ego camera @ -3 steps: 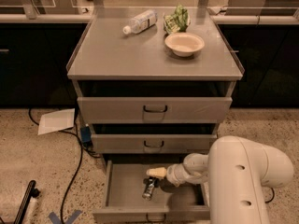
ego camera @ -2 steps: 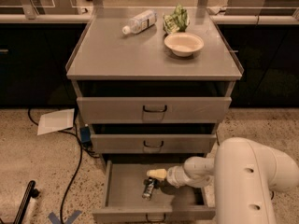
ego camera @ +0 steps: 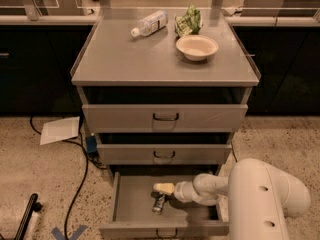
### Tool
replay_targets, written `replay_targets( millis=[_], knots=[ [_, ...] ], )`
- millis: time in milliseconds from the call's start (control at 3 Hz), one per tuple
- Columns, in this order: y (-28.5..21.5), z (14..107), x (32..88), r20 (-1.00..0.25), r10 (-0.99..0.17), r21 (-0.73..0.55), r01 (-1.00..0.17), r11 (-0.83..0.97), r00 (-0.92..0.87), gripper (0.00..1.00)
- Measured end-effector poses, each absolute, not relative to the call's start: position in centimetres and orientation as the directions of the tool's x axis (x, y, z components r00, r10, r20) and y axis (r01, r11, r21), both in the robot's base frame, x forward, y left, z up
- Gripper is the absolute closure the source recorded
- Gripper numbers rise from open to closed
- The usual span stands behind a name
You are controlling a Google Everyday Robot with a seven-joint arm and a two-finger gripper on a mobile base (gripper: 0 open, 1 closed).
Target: Pick redbull can from bottom drawer and place on counter
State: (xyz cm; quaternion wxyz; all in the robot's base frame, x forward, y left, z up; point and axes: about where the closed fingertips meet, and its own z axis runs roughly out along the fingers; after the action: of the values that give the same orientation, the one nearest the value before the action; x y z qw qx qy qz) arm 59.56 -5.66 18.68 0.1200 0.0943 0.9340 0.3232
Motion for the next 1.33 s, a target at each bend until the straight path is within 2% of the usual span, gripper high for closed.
replay_targets(
  millis=[1333],
  knots=[
    [-2.1, 15.0, 62.8, -0.110, 0.223, 0.666, 0.095, 0.739, -0.969, 0.00]
  ],
)
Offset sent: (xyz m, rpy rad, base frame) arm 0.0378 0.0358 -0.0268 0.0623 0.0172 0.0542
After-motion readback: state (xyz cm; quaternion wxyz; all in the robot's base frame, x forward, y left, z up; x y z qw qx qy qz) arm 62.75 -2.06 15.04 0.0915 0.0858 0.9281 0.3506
